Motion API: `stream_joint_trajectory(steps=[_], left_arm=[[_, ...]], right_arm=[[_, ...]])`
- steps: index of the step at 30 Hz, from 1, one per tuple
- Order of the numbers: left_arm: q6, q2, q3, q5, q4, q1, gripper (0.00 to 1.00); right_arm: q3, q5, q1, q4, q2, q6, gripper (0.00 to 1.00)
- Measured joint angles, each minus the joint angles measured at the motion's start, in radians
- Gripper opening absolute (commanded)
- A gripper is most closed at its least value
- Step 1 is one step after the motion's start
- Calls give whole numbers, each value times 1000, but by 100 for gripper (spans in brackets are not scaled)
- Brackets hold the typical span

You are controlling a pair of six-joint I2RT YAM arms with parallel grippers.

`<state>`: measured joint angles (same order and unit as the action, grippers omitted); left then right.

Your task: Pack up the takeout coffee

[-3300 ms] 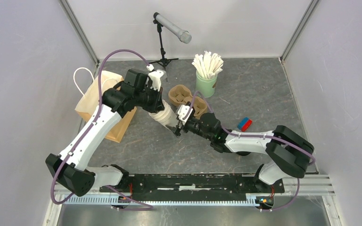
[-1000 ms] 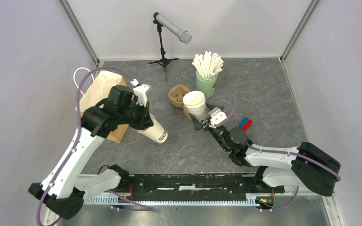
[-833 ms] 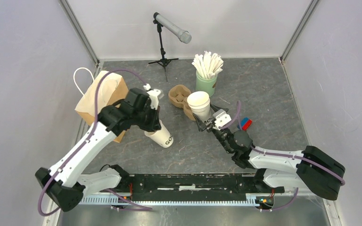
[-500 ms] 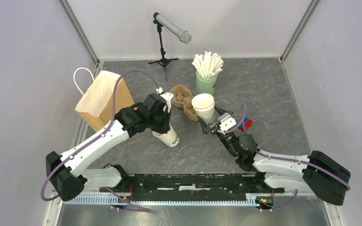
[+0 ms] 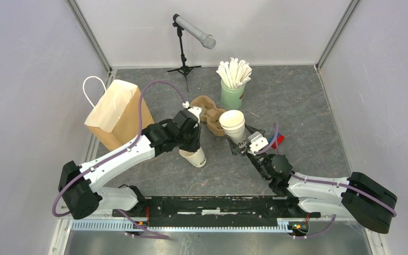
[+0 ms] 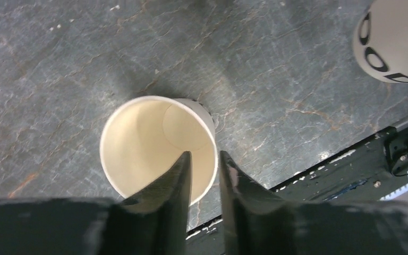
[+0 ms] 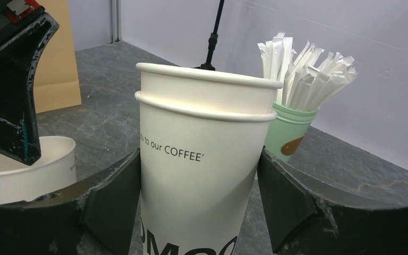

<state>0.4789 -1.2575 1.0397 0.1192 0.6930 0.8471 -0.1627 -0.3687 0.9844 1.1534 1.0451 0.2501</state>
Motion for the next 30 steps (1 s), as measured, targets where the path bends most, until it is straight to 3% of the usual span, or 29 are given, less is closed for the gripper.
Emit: stream_joint_trajectory(steps=[2, 9, 16, 24, 30], left_arm=[[10, 3, 0, -13, -19, 2, 49], [20, 111, 27, -50, -32, 2, 57], [-126, 184, 212, -178, -43, 2, 64], [-292, 59, 342, -386, -31, 2, 67], [-340, -43, 342, -446, 5, 2, 60]], right_arm=[[4, 1, 0, 6, 0, 4, 75], [45, 60, 0, 48, -6, 31, 76], [52, 237, 0, 65, -2, 40, 76], [27, 403, 0, 56, 37, 33, 77], [11, 444, 0, 56, 57, 26, 77]])
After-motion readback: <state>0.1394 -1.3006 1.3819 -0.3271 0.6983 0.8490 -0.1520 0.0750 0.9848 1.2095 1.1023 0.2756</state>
